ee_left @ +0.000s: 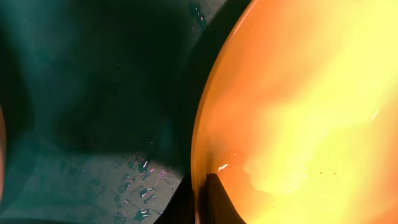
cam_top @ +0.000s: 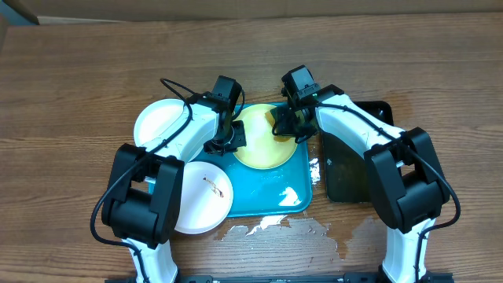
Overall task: Clean dirty plates on tray and stack at the side
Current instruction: 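Scrub the yellow plate with the sponge while the left gripper holds it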
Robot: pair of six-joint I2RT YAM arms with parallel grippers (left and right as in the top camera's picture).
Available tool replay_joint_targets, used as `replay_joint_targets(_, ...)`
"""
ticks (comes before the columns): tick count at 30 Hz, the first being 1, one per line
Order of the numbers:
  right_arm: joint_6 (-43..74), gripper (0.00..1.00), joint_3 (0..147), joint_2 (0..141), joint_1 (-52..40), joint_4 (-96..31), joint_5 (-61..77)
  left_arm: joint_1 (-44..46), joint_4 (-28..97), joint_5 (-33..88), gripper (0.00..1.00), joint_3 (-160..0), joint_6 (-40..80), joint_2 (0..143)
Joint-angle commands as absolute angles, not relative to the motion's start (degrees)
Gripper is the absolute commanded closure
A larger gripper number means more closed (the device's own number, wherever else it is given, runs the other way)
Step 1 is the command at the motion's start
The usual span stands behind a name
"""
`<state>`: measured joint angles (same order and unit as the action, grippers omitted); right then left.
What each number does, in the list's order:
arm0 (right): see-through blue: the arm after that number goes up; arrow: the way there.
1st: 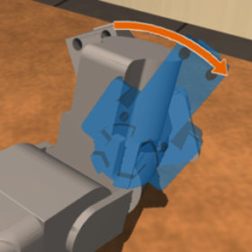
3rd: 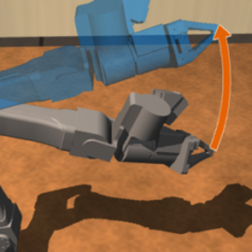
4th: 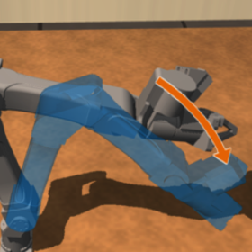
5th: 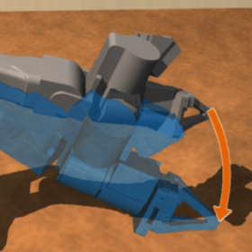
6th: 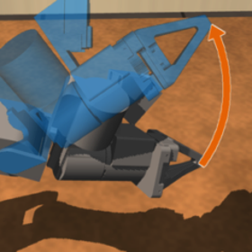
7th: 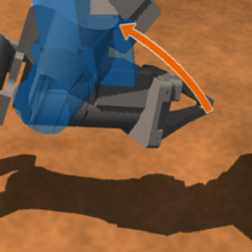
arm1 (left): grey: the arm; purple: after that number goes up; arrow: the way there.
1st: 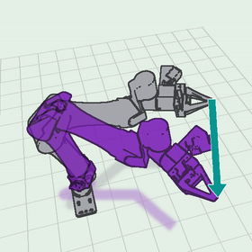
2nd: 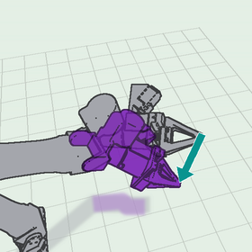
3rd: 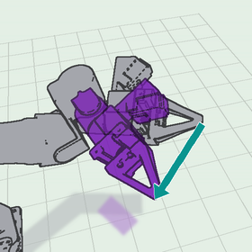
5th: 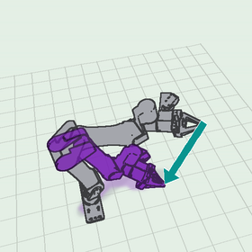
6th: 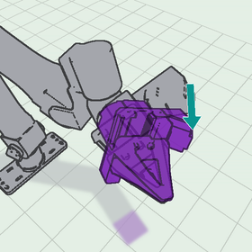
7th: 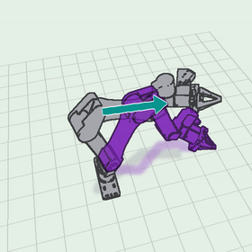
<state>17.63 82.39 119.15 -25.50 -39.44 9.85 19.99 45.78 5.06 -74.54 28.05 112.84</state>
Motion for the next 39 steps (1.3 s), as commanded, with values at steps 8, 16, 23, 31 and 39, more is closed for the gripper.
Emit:
replay_joint_targets(8,7.16,0.96,80.31,120.68,-24.67,-32.42,7.64,20.16,47.77,2.33,0.96,-73.41,24.16,114.21)
replay_joint_targets(16,3.57,0.96,80.18,120.68,-24.67,-28.62,12.01,20.16,47.79,2.33,0.96,-73.41,24.16,114.21)
replay_joint_targets(23,2.46,0.96,80.18,120.68,-24.67,-26.94,16.05,20.16,47.77,2.33,0.96,-73.41,24.16,114.21)
replay_joint_targets(31,-1.98,0.96,80.18,120.68,-24.67,-24.23,26.59,20.16,47.72,2.33,0.96,-73.41,24.21,114.21)
replay_joint_targets(39,-1.96,0.96,81.62,120.6,-24.67,-23.66,29.76,20.16,47.7,2.33,0.96,-73.41,24.21,114.21)
